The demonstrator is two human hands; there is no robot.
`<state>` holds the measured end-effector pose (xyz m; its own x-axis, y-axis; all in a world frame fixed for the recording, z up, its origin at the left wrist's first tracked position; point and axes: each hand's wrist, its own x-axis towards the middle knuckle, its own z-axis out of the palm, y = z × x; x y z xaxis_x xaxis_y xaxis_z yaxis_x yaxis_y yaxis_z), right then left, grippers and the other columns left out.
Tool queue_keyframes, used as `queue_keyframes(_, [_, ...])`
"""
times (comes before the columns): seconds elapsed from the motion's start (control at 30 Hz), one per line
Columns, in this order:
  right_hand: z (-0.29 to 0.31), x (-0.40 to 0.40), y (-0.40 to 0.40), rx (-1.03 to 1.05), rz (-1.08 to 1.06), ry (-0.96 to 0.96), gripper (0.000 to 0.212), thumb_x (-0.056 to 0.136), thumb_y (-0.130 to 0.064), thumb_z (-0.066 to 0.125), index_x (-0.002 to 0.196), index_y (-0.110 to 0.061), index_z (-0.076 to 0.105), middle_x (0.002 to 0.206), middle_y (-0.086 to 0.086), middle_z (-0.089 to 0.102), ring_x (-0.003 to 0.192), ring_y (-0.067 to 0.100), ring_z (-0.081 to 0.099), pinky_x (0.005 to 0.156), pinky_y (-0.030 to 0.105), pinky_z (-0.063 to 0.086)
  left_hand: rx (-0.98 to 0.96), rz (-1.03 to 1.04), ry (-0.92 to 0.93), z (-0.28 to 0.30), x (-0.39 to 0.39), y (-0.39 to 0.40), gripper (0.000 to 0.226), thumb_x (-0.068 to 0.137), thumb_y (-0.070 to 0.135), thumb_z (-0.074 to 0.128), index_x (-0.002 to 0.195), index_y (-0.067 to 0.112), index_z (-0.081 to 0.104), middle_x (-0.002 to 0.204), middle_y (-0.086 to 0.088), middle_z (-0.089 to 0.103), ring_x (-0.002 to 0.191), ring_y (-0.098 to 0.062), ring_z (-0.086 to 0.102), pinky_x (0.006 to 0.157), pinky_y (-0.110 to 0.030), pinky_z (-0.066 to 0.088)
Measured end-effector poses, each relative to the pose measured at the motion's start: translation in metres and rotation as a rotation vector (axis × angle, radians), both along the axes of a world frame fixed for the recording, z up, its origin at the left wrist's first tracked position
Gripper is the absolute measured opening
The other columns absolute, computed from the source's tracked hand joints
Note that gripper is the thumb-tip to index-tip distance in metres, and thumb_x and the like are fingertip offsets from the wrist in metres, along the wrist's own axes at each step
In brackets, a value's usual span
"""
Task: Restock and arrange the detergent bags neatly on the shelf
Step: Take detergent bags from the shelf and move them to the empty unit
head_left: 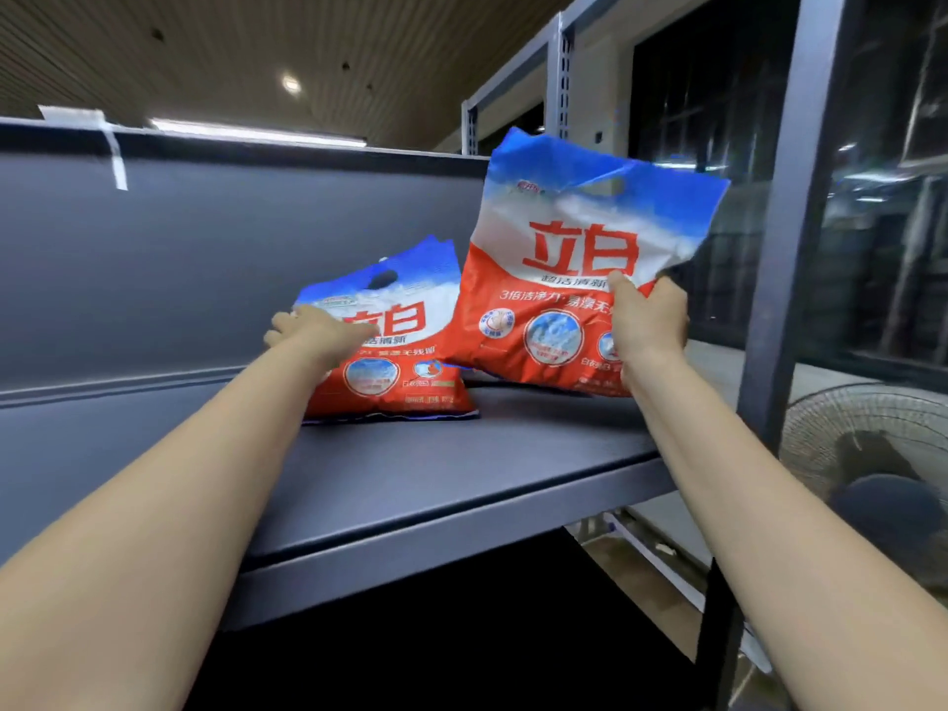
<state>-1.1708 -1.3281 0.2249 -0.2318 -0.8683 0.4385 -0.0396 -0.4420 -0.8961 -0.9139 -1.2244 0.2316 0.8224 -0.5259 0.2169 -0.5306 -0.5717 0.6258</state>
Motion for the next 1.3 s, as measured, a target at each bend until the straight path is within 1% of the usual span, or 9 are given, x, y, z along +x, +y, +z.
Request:
queue_keyframes(0.1, [-0.001,0.022,-0.012,0.040,0.023,0.246,0.026,0.094,-0.032,0.054,0.113,-0.015,0.056,0.110,0.009,0.064,0.106,0.032,0.059,0.082,0.031,0.043,0.124,-0.094,-0.141,0.002,-0.005,-0.002,0.087,0.082,0.066,0.052,0.148,0.016,0.025,0.151,-0.014,0.022,0.136,-0.036,0.021,0.112,-0.044,0.023])
queue_keyframes(0.17, [-0.011,0.033,-0.022,0.101,-0.042,0.463,0.050,0.093,-0.029,0.058,0.133,-0.006,0.039,0.132,0.015,0.053,0.120,0.035,0.049,0.090,0.037,0.040,0.193,-0.170,-0.192,-0.001,-0.006,-0.005,0.081,0.084,0.065,0.050,0.147,0.020,0.028,0.153,-0.012,0.023,0.140,-0.036,0.013,0.115,-0.043,0.017])
queue_keyframes(0.23, [-0.018,0.037,-0.031,0.059,-0.275,0.713,0.062,0.087,-0.029,0.068,0.134,-0.007,0.034,0.135,0.013,0.044,0.124,0.032,0.042,0.095,0.041,0.038,0.249,-0.198,-0.232,-0.008,-0.009,-0.006,0.085,0.081,0.069,0.049,0.148,0.023,0.024,0.157,-0.007,0.015,0.143,-0.036,-0.005,0.116,-0.052,0.005])
queue_keyframes(0.3, [-0.016,0.038,-0.033,-0.100,-0.442,0.909,0.050,0.087,-0.028,0.066,0.128,-0.013,0.041,0.129,0.009,0.045,0.119,0.028,0.042,0.092,0.038,0.037,0.268,-0.192,-0.256,-0.015,-0.013,-0.006,0.088,0.080,0.071,0.048,0.150,0.026,0.018,0.159,-0.002,0.005,0.143,-0.033,-0.017,0.112,-0.060,-0.002])
queue_keyframes(0.5, [-0.027,0.044,-0.024,-0.085,0.138,1.202,0.050,0.096,-0.049,0.032,0.133,-0.021,0.050,0.139,0.010,0.049,0.131,0.032,0.036,0.105,0.043,0.029,0.294,-0.215,-0.320,-0.024,-0.025,-0.009,0.063,0.090,0.064,0.037,0.144,0.032,0.033,0.156,-0.004,0.023,0.145,-0.032,0.007,0.114,-0.056,-0.003])
queue_keyframes(0.83, [-0.038,0.023,-0.009,-0.252,0.220,0.925,0.046,0.093,-0.038,0.051,0.134,-0.017,0.050,0.139,0.005,0.052,0.125,0.027,0.048,0.099,0.038,0.039,0.036,-0.212,-0.256,-0.026,-0.041,0.008,0.039,0.092,0.036,0.047,0.124,0.015,0.054,0.131,-0.007,0.054,0.116,-0.029,0.050,0.098,-0.038,0.040])
queue_keyframes(1.0, [-0.044,0.007,0.009,-0.255,0.313,0.750,0.036,0.092,-0.035,0.055,0.124,-0.019,0.058,0.130,0.002,0.058,0.118,0.023,0.052,0.096,0.037,0.044,-0.016,-0.209,-0.219,-0.024,-0.056,0.032,0.030,0.091,0.035,0.048,0.109,0.015,0.060,0.112,-0.006,0.061,0.094,-0.025,0.050,0.081,-0.032,0.041])
queue_keyframes(1.13, [-0.053,-0.009,0.034,-0.259,0.374,0.562,0.024,0.092,-0.029,0.057,0.113,-0.019,0.064,0.120,-0.002,0.063,0.111,0.018,0.056,0.091,0.031,0.044,-0.123,-0.171,-0.226,-0.026,-0.082,0.063,0.026,0.091,0.034,0.048,0.107,0.019,0.060,0.103,-0.001,0.060,0.097,-0.024,0.052,0.085,-0.034,0.045])
queue_keyframes(1.3, [-0.068,-0.031,0.073,-0.301,0.471,0.427,0.020,0.092,-0.023,0.059,0.109,-0.015,0.066,0.101,-0.009,0.062,0.096,0.008,0.056,0.080,0.014,0.040,-0.383,-0.211,-0.250,-0.044,-0.122,0.111,0.021,0.093,0.029,0.051,0.105,0.017,0.063,0.103,0.004,0.063,0.091,-0.011,0.057,0.076,-0.021,0.040])
